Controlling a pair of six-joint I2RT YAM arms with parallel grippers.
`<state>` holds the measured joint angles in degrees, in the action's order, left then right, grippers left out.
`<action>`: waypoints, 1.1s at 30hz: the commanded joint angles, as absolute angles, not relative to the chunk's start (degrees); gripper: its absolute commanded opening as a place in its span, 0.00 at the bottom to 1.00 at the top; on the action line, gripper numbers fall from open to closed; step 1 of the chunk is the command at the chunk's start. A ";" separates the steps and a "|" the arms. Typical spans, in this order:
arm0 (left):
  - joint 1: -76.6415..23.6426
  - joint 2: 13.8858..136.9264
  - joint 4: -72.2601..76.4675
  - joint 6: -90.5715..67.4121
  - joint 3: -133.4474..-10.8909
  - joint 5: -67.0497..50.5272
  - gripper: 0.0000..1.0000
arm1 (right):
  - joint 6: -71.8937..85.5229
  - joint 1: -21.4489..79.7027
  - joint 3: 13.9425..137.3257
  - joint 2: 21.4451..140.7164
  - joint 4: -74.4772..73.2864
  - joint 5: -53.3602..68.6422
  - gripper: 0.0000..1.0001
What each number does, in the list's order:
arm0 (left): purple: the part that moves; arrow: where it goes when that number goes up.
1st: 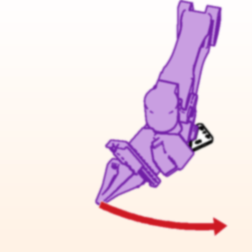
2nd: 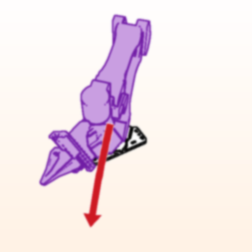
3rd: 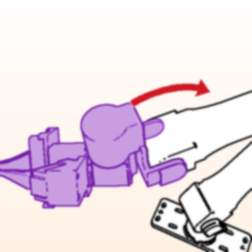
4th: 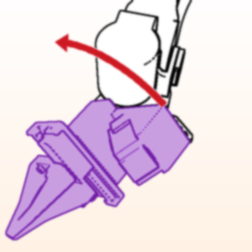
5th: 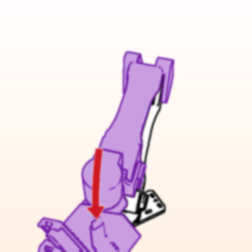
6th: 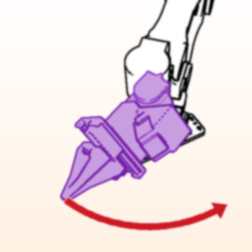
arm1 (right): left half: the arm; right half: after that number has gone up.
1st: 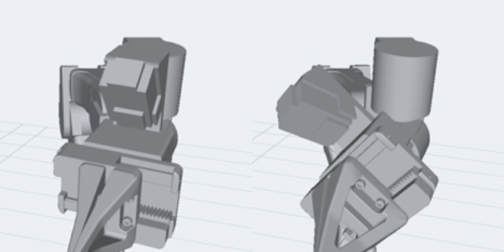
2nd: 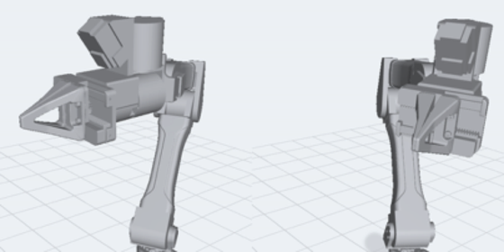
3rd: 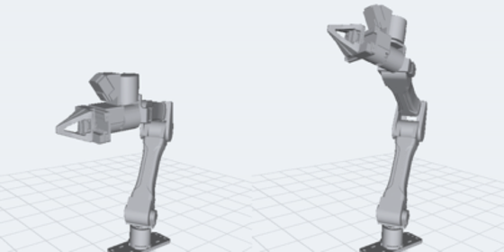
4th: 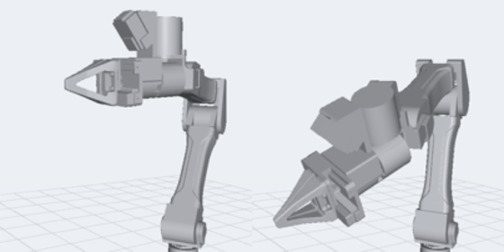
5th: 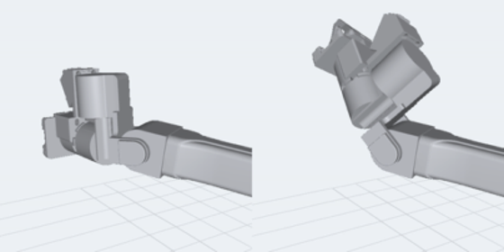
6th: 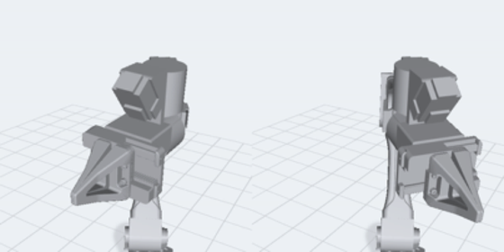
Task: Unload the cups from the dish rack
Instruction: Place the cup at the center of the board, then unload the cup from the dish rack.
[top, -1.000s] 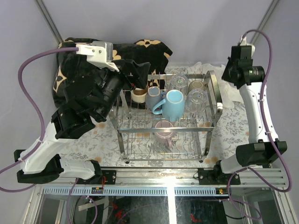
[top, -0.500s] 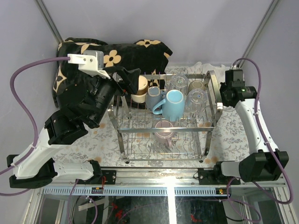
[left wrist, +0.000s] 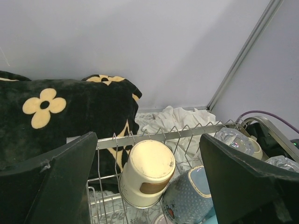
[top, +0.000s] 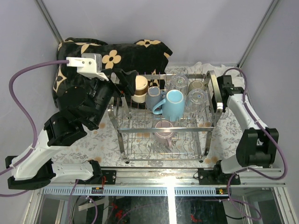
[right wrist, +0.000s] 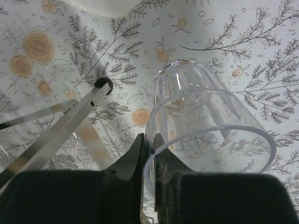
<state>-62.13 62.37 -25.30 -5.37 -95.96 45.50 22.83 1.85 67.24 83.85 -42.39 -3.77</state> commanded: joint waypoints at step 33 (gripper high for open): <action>-61.75 61.94 -24.76 -7.56 -93.60 45.58 0.92 | 25.59 1.76 77.12 91.50 -43.18 -5.60 0.55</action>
